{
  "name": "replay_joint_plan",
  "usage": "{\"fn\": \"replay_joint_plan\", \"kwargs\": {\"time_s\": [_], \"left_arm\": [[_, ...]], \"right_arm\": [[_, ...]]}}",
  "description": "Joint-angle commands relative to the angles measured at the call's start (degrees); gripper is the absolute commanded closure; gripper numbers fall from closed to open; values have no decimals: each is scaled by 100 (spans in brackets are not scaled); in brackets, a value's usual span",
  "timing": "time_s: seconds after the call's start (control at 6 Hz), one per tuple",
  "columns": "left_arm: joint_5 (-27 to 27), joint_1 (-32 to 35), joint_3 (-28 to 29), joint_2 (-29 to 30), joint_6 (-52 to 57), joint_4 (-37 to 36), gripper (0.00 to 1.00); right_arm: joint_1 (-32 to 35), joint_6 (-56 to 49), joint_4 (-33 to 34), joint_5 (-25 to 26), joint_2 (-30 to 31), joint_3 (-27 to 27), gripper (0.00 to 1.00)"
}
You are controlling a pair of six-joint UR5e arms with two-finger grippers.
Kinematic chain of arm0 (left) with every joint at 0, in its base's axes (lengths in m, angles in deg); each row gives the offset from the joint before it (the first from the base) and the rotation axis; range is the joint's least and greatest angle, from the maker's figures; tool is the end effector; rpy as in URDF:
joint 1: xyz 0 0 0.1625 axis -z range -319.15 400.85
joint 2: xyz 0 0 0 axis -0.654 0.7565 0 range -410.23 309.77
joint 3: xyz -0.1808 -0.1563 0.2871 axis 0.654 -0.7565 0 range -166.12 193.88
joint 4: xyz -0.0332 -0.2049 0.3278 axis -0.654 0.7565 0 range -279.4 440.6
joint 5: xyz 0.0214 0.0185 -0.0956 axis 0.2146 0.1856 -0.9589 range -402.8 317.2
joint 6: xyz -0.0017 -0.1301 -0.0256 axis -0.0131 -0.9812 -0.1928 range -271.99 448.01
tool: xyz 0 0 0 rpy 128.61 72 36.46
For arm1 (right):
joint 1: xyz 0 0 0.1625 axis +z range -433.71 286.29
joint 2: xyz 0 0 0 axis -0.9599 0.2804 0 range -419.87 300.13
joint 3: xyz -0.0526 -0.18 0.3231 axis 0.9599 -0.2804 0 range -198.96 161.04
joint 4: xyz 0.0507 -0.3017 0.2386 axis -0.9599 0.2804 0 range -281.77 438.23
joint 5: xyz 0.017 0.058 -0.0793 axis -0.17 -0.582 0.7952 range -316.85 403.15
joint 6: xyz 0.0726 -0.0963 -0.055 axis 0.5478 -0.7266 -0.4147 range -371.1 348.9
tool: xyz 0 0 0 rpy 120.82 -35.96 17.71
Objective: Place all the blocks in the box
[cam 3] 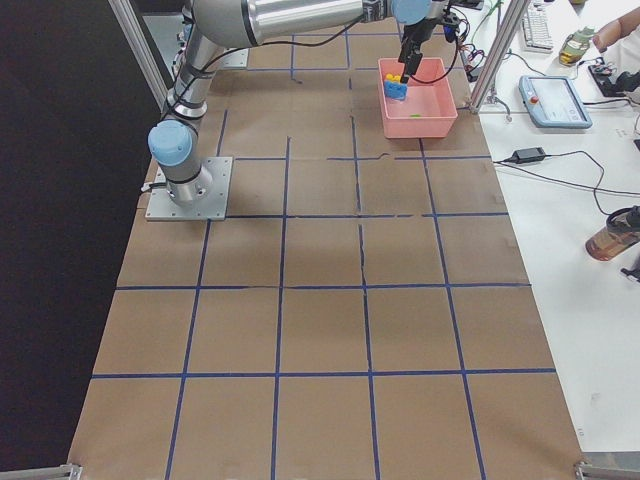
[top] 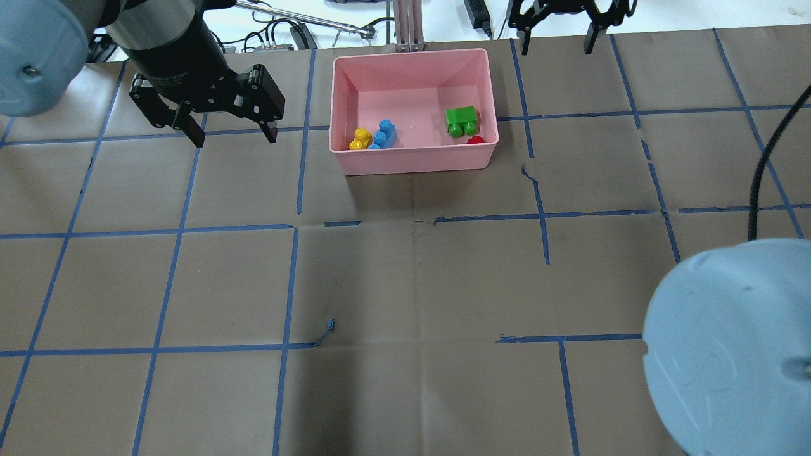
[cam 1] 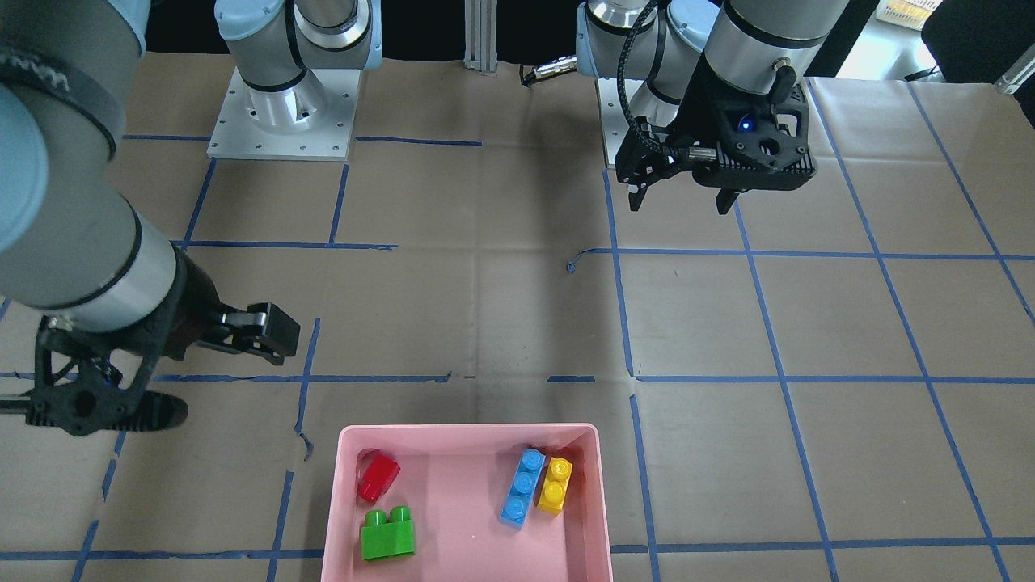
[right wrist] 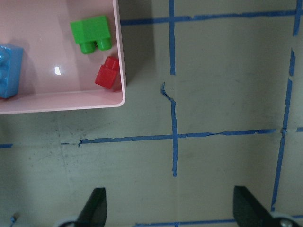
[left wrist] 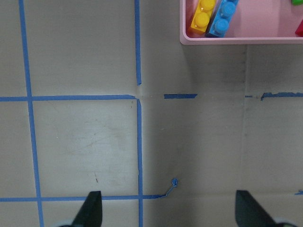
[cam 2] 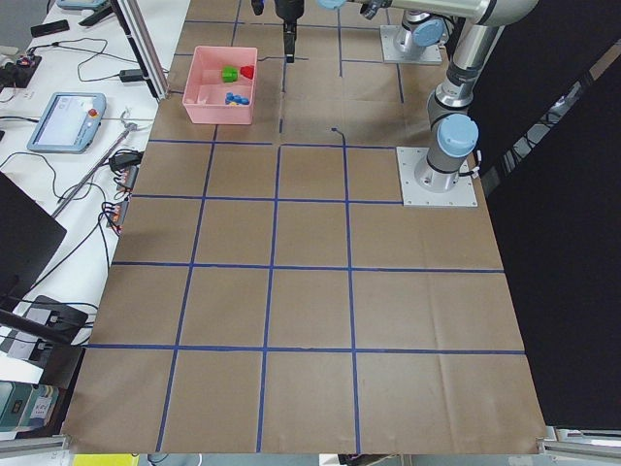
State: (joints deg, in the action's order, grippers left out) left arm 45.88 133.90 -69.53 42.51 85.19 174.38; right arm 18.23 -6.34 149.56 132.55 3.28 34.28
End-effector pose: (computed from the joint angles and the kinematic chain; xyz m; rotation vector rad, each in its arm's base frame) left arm -0.1618 -0.4733 0.4277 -0.0066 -3.1185 -0.0004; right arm 0.1552 -0.6011 0.4123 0.0782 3.1299 0.2404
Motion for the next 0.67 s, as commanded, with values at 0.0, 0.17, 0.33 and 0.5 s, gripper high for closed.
{"fn": "replay_joint_plan", "kwargs": {"time_s": [0.0,0.17,0.33,0.5], "left_arm": [[0,-7,0,-10,0,-1,1],[0,-7,0,-10,0,8,1],[0,-7,0,-1,0,-10,1],[0,-7,0,-10,0,8,1]], "right_arm": [[-18,33,81,-45,1175,1530,5],[-18,120,762,16,1696,2332,1],[-10,147,1047,-10,2118,3019,1],[-9,165,1346,7,2332,3348,1]]}}
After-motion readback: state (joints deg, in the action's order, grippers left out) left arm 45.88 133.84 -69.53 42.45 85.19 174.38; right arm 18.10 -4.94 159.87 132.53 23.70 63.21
